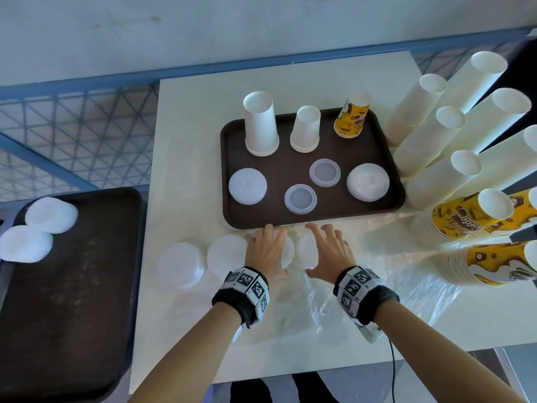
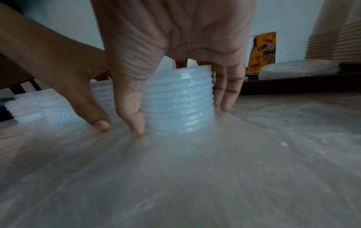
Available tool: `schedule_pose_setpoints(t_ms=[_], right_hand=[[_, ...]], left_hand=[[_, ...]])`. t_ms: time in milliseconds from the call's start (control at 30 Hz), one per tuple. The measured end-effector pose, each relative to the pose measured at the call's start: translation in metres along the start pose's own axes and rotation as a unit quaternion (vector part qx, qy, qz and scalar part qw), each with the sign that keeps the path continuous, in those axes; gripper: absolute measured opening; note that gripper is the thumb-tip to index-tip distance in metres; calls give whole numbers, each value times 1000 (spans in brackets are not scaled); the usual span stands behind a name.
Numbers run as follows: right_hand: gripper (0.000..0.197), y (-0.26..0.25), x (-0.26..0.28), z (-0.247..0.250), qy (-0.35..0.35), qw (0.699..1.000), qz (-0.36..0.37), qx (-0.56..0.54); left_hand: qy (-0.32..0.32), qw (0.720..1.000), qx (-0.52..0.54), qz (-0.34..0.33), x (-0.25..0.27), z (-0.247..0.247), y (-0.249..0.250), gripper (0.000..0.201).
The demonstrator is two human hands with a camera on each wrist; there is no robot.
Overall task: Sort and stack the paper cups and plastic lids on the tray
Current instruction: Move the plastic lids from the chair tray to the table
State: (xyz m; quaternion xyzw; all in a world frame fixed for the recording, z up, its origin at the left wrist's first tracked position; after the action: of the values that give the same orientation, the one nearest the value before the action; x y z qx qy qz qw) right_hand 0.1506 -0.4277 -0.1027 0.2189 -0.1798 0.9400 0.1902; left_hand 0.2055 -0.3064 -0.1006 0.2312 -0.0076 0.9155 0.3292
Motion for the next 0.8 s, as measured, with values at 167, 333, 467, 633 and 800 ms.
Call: schedule_pose_setpoints(t_ms=[167,333,467,633,800], right_hand=[[101,-4,10,17,45,999,10,3],[82,-38,17,47,137,987,73,-30],[61,-109,8,59,139,981,133,-38],[50,-234,-11,48,104,970,215,-41],[46,-351,-30,18,49,961,270,10]], left_hand=[[59,996,61,-21,13,11,-2,98],[126,982,136,-16,42,40,-41,84],[182,963,193,46,73,61,-110,66],[224,931,220,187,122,64,-229,55],[244,898,198,309,172,54,-338,50]])
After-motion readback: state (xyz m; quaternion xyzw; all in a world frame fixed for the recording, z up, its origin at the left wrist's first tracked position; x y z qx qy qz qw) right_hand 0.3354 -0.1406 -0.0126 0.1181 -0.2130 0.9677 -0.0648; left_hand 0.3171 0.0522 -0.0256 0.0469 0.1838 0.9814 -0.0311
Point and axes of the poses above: each hand's wrist, its own x-axis away from the middle knuckle, its own z-axis out of the back of the hand, y = z × x, the point moved 5 cm from there along -x, towards the middle knuckle, and after that the axes turned 3 degrees about -z, right-handed, at the moved point
